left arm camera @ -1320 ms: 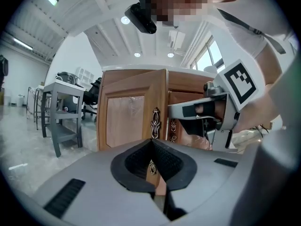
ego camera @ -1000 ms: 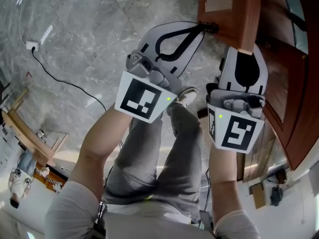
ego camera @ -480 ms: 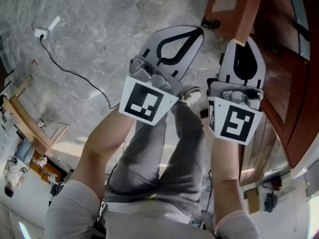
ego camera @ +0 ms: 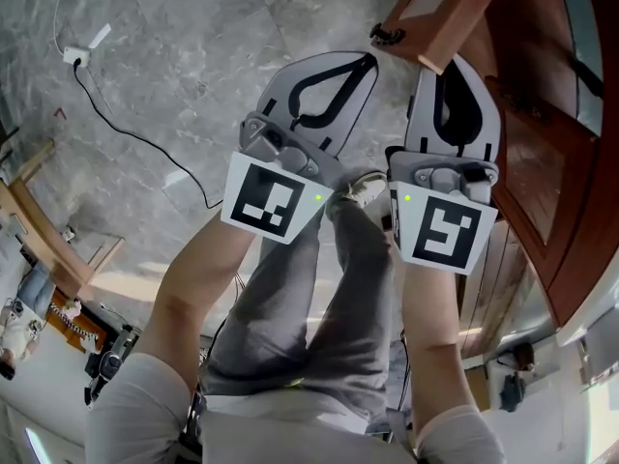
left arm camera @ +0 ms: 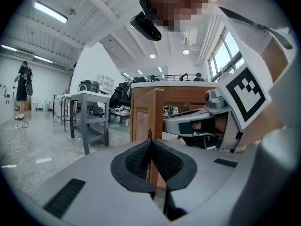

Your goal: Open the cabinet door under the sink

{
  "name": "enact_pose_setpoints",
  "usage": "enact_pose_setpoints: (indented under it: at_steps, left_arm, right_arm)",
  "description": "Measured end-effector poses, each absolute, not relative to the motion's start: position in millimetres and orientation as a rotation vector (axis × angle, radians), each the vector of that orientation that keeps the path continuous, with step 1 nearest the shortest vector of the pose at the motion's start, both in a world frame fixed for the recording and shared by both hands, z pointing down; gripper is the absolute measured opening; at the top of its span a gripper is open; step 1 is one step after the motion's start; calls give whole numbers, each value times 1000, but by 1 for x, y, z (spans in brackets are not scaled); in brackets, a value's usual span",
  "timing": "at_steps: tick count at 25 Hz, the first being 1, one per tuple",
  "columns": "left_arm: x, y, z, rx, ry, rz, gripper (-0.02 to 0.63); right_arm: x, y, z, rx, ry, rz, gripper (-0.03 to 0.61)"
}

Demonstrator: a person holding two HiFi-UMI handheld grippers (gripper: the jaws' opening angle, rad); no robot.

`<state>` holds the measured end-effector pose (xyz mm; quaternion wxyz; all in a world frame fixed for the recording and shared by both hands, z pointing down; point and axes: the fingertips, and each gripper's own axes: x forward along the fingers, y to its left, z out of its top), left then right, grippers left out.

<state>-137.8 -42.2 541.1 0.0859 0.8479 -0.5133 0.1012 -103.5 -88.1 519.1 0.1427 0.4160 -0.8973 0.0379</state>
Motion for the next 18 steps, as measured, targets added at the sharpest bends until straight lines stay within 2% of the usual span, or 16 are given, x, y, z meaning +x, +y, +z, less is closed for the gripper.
enact_pose_setpoints:
  at_steps: [18]
  left_arm:
    - [-179, -74, 536, 2461, -1622, 349, 15]
  right_arm:
    - [-149, -98, 513, 1162, -2617, 139, 31]
